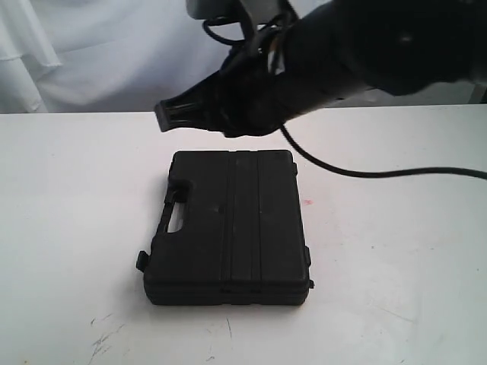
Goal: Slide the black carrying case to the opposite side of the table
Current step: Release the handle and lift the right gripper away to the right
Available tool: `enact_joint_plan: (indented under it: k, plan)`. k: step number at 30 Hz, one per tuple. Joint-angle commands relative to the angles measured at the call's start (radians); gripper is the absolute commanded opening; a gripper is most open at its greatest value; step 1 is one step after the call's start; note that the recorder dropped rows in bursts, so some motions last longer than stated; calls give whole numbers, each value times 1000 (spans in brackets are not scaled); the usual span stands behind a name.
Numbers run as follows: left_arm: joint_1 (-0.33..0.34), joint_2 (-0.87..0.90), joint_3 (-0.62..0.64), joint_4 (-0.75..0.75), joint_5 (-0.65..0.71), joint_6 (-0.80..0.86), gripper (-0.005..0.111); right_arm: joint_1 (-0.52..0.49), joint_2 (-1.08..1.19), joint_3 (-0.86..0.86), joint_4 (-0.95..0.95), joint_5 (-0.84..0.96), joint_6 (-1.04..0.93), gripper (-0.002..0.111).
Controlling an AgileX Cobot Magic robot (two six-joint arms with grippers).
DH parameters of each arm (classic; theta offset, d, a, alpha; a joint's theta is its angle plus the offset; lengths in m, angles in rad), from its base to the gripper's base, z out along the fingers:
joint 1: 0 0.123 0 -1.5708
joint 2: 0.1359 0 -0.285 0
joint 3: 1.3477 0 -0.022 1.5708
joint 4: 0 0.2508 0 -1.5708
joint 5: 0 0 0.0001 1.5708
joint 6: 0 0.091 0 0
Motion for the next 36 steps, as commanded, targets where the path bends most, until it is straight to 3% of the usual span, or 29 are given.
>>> enact_joint_plan:
  k: [1, 23, 31, 36]
  plan:
    - [3, -4, 5, -1, -6, -1, 0, 1, -120, 81, -7, 32, -10, 0]
    - [3, -4, 5, -1, -6, -1, 0, -9, -334, 154, -54, 75, -10, 0]
    - [3, -4, 5, -1, -6, -1, 0, -156, -524, 400, 4, -66, -10, 0]
    - [3, -4, 5, -1, -6, -1, 0, -314, -713, 584, 40, -165, -10, 0]
